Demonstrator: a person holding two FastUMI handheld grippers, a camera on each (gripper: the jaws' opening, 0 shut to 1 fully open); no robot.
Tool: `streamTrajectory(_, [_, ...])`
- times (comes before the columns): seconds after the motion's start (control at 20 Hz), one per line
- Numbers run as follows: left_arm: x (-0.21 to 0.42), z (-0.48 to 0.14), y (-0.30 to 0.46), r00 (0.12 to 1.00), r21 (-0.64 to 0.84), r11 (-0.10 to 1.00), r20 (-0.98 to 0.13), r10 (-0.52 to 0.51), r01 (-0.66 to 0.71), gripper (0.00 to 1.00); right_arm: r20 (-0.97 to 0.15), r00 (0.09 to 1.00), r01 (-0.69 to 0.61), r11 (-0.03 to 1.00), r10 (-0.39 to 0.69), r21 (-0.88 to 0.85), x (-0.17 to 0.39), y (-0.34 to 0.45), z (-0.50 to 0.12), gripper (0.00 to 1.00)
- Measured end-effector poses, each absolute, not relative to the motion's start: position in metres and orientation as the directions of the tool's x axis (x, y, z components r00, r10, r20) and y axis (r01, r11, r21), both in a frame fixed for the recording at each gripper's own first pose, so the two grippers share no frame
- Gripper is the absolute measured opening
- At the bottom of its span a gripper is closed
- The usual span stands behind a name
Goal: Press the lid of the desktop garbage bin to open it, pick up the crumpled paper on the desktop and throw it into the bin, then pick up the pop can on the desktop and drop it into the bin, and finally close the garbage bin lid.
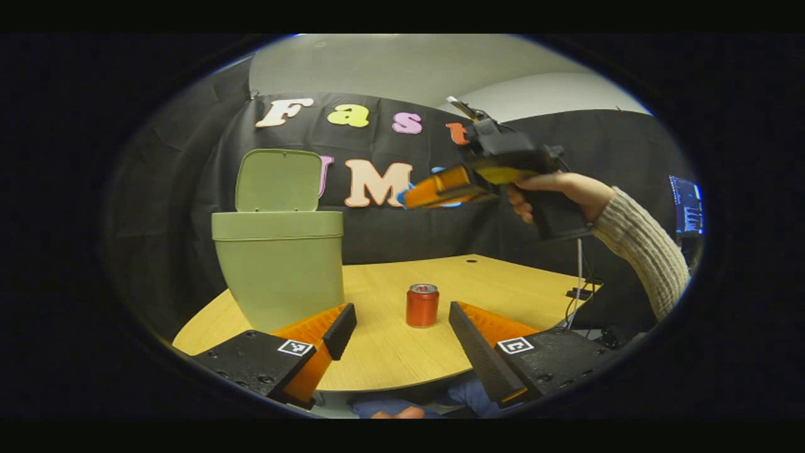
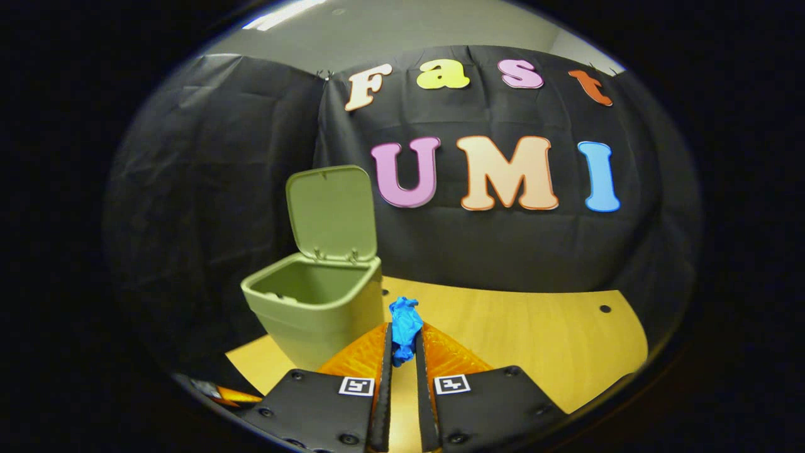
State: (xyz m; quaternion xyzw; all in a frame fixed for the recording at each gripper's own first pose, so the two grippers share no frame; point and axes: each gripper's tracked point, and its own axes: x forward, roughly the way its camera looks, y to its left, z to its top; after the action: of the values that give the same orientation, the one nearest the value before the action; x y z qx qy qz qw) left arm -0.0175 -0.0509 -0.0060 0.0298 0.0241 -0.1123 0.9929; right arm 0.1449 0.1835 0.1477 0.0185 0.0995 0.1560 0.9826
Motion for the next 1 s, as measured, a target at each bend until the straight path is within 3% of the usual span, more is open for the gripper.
streamTrajectory(0.15, [-0.022,-0.001,-0.049,0.975,0.063,0.974,-0.035,-0.218,0.220,0.90,-0.151,0.895,-0.386,0.898,0.421,0.213,0.154,0.219,0.159,0.20])
streamTrajectory(0.25, [-0.024,0.004,-0.047,0.976,0.061,0.974,-0.024,-0.217,0.218,0.93,-0.127,0.892,-0.400,0.889,0.433,0.222,0.167,0.227,0.160,0.20])
streamTrajectory(0.3, [-0.024,0.006,-0.046,0.976,0.060,0.974,-0.020,-0.216,0.217,0.87,-0.119,0.890,-0.406,0.885,0.439,0.226,0.174,0.233,0.156,0.20])
streamTrajectory(0.4, [-0.023,0.007,-0.043,0.977,0.058,0.976,-0.015,-0.211,0.211,0.93,-0.105,0.876,-0.436,0.865,0.471,0.249,0.184,0.249,0.153,0.24])
streamTrajectory(0.85, [-0.016,-0.004,-0.035,0.980,0.018,0.980,-0.052,-0.195,0.196,0.90,-0.116,0.818,-0.521,0.812,0.563,0.263,0.199,0.300,0.128,0.17])
streamTrajectory(0.9, [-0.015,-0.004,-0.034,0.980,0.015,0.981,-0.054,-0.193,0.194,0.91,-0.115,0.813,-0.525,0.805,0.570,0.277,0.199,0.302,0.129,0.28])
streamTrajectory(0.95, [-0.015,-0.004,-0.034,0.980,0.013,0.981,-0.055,-0.193,0.194,0.90,-0.112,0.805,-0.535,0.794,0.583,0.289,0.198,0.304,0.128,0.23])
streamTrajectory(1.0, [-0.015,-0.005,-0.034,0.980,0.011,0.981,-0.056,-0.193,0.193,0.91,-0.113,0.799,-0.539,0.787,0.590,0.300,0.195,0.304,0.130,0.31])
